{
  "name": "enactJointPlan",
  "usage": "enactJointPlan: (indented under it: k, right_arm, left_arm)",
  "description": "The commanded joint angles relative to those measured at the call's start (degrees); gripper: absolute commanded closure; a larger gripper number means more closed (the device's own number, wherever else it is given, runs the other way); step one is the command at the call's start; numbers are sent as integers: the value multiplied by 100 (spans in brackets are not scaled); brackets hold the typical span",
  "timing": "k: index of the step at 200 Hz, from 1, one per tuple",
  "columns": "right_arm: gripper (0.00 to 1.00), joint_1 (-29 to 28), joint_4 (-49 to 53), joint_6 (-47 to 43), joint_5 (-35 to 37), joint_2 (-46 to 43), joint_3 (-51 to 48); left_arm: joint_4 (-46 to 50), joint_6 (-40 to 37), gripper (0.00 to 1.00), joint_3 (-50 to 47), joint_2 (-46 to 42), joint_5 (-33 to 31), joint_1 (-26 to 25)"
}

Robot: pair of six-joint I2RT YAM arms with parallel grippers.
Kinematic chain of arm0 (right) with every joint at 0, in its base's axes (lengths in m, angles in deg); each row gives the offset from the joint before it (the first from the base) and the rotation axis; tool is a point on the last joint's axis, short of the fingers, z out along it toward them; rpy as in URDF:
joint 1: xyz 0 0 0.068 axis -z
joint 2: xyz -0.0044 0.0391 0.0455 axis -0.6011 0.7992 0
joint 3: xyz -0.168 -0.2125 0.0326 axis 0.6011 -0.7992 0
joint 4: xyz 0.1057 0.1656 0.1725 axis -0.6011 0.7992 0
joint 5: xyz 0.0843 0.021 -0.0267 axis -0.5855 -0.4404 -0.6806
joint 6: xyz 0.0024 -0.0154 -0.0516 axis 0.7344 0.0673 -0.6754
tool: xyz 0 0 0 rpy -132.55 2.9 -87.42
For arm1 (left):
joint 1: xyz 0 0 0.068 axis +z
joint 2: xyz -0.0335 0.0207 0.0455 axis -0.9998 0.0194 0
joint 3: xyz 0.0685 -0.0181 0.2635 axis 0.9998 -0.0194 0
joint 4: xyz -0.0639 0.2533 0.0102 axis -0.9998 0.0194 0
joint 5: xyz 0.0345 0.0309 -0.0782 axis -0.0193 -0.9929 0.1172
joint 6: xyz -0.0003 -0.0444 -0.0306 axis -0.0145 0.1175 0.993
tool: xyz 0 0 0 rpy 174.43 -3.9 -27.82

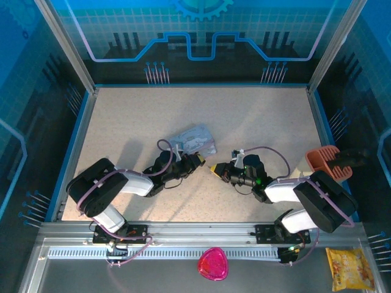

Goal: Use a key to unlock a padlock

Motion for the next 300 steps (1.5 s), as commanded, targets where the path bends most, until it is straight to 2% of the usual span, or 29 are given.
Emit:
enactJointPlan:
  k: [1, 95, 300]
  right_arm:
    - [100, 87, -557, 129, -112, 118, 11]
    - [100, 292, -642, 46, -229, 136, -94]
    - [100, 214, -1321, 191, -240, 458, -246]
  left_arm:
    - [-211, 112, 100, 203, -210, 210, 7]
    - [-237, 281, 100, 171, -253, 218, 6]
    - [-178, 227, 100, 179, -280, 192, -6]
